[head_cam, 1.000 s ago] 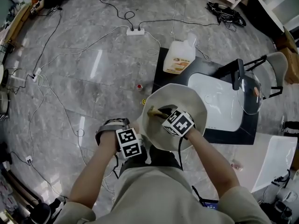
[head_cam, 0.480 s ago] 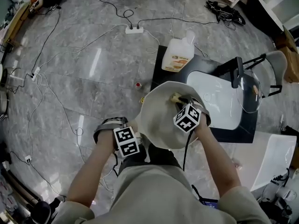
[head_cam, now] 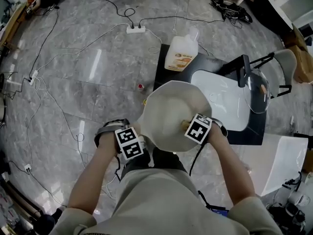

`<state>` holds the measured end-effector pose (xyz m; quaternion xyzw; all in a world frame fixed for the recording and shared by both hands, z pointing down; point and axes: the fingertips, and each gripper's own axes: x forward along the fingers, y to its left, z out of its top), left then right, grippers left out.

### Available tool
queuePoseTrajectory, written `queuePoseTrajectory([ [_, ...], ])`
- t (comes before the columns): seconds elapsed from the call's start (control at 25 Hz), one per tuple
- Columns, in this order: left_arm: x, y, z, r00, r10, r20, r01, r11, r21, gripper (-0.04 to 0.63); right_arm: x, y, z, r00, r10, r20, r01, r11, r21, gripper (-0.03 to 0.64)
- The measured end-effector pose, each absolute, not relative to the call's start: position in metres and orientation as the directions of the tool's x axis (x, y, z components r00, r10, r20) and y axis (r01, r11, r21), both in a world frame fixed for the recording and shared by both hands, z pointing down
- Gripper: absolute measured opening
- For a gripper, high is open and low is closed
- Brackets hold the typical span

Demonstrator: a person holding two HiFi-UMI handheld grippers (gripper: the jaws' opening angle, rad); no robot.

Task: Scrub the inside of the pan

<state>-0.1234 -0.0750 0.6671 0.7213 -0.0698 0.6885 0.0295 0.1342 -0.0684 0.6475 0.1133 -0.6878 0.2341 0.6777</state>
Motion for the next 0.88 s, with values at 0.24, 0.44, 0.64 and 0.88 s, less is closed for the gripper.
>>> queuePoseTrajectory([
  [0.24, -0.123, -0.073, 0.667, 0.056, -0.03, 0.998, -0.178, -0.984, -0.02, 0.071, 0.076, -0.026, 0.652, -0.203, 0.275, 0.94, -0.416, 0.844, -0.337, 0.097],
  [0.44, -0.122, -0.073, 0.667, 0.052, -0.023, 0.998, -0.162, -0.987, -0.015, 0.071, 0.031, -0.054, 0.656, -0.321, 0.198, 0.926, -0.43, 0.841, -0.328, 0.098],
  [0.64, -0.123, -0.074, 0.666, 0.052, -0.026, 0.998, -0.162, -0.987, -0.018, 0.071, 0.013, -0.096, 0.659, -0.43, 0.155, 0.89, -0.465, 0.806, -0.365, 0.1],
  [0.88, -0.121, -0.074, 0.666, 0.062, -0.03, 0.998, -0.167, -0.986, -0.02, 0.071, 0.022, -0.151, 0.656, -0.443, -0.021, 0.896, -0.558, 0.789, -0.258, 0.1],
])
